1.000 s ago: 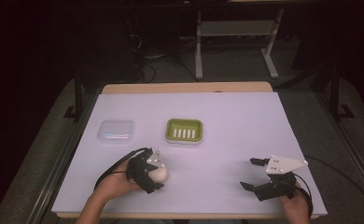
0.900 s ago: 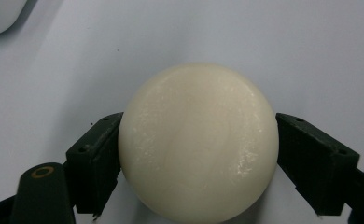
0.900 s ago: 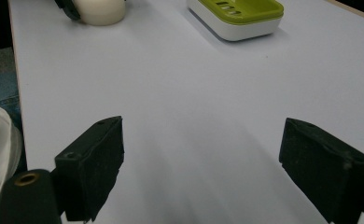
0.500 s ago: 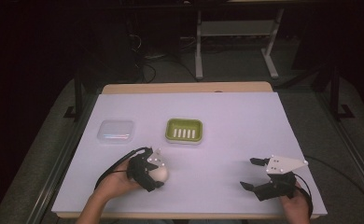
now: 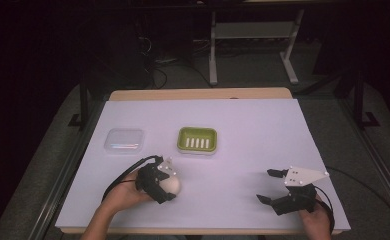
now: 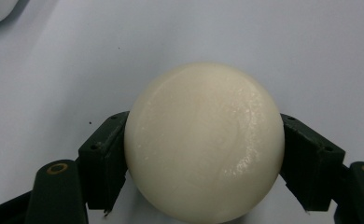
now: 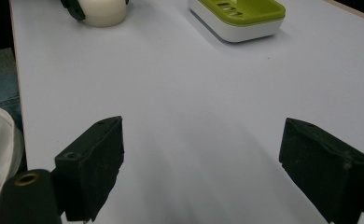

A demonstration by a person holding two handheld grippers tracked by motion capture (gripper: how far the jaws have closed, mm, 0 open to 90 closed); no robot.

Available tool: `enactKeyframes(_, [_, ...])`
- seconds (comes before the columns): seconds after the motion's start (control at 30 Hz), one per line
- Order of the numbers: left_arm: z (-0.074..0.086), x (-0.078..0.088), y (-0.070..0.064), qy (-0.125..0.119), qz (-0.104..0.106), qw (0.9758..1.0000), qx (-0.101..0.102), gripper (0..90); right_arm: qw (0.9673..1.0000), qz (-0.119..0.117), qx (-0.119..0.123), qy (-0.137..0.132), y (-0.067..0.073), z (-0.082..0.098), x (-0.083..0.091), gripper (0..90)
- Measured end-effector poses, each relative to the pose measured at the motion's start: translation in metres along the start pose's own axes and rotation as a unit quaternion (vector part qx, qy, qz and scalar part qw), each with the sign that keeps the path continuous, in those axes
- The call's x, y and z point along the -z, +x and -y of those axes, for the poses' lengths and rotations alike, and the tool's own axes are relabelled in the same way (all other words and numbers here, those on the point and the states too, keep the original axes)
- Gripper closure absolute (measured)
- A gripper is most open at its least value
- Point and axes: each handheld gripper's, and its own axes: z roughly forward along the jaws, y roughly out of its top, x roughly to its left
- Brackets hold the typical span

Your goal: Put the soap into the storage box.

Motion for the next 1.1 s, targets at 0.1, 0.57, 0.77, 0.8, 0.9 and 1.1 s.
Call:
enactKeyframes(0.1, [-0.002,0.000,0.001,-0.001,-0.001,1.0000,0.000,24.9,1.0000,0.001,-0.001,-0.002,-0.001,0.000,0.000,13.1])
enactKeyframes(0.57, [-0.015,0.009,0.011,-0.012,0.005,0.9999,0.001,25.0,0.9999,0.003,-0.007,-0.011,-0.005,0.001,0.001,13.1])
enactKeyframes(0.77, [-0.027,0.015,0.018,-0.013,0.004,0.9999,-0.005,25.0,0.9999,-0.003,-0.011,-0.009,-0.006,0.001,-0.001,13.1])
enactKeyframes(0.8, [-0.031,0.016,0.019,-0.014,0.005,0.9999,-0.009,25.0,0.9999,-0.003,-0.010,-0.011,-0.007,0.001,-0.001,13.1])
enactKeyframes(0.9, [-0.035,0.018,0.021,-0.014,0.006,0.9998,-0.013,25.1,0.9998,-0.002,-0.011,-0.014,-0.007,0.000,0.000,13.1])
enactKeyframes(1.1, [-0.043,0.019,0.025,-0.015,0.007,0.9998,-0.013,25.1,0.9998,-0.002,-0.012,-0.018,-0.009,0.000,0.000,13.1])
